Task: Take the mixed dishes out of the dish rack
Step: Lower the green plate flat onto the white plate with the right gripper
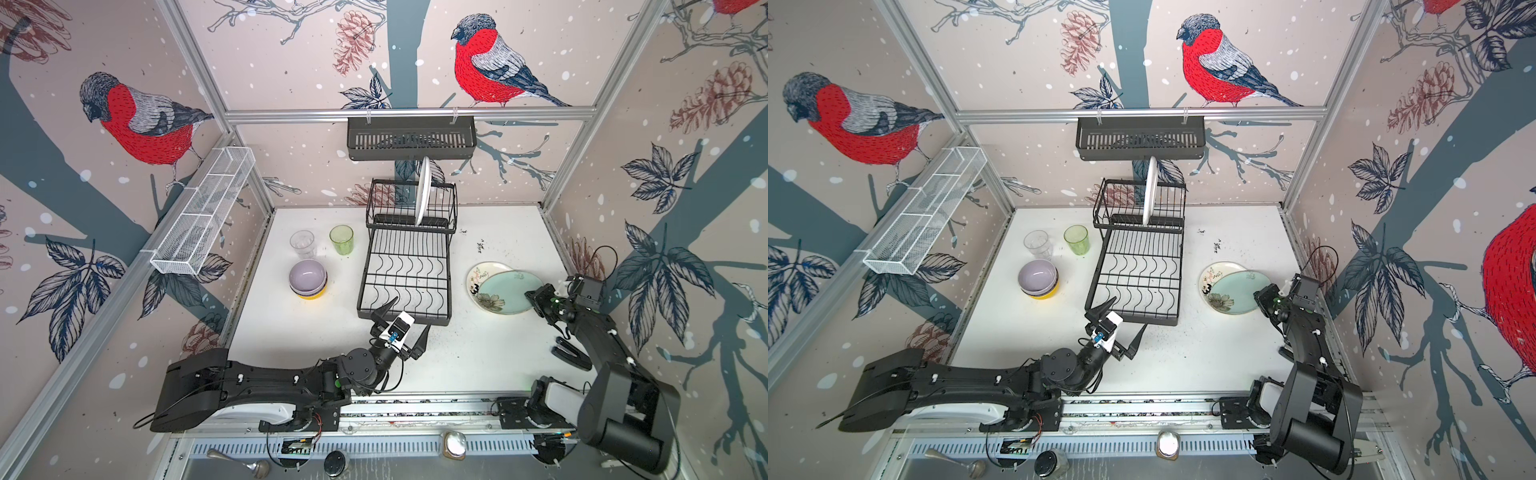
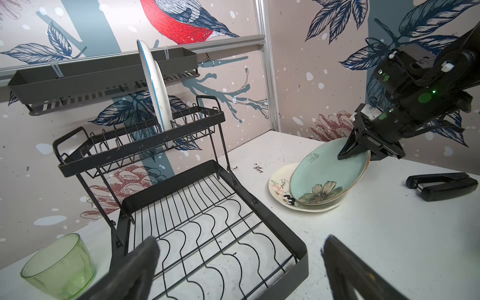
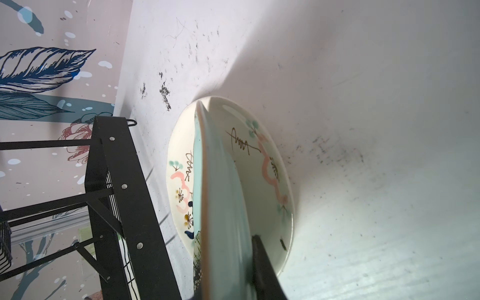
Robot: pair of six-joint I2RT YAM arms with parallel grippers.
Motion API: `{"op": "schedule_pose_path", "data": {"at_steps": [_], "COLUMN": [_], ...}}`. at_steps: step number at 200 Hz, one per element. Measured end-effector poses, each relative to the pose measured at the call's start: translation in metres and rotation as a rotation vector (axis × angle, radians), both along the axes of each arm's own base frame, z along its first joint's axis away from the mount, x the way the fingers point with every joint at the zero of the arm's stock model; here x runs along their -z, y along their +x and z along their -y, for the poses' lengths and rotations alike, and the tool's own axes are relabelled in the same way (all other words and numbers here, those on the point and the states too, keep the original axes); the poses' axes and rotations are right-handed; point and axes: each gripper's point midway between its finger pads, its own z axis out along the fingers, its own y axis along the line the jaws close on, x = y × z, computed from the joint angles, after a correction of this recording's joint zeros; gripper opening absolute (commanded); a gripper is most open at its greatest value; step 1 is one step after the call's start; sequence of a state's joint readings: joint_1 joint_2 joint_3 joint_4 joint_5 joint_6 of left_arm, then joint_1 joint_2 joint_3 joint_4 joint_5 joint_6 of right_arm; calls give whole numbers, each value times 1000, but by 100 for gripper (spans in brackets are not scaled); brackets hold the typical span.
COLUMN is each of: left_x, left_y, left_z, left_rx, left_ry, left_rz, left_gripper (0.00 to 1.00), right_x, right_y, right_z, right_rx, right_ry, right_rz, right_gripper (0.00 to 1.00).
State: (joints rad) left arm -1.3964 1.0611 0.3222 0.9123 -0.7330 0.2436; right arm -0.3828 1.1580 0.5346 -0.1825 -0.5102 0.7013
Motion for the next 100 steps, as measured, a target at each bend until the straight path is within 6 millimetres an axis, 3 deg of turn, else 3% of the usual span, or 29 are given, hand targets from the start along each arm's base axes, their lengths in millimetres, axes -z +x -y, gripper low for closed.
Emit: {"op": "schedule_pose_path", "data": {"at_steps": [100], "left_x": [8], "left_y": [1], "left_z": [7], "left_rx": [0], "left_ry": [28], "left_rz": [-4], "left_gripper": [98], "right_x": [2], "right_y": [19], "right_z": [-20], "right_rx": [-68], "right_ry": [-51], "right_rz": [27], "right_gripper": [0]}}
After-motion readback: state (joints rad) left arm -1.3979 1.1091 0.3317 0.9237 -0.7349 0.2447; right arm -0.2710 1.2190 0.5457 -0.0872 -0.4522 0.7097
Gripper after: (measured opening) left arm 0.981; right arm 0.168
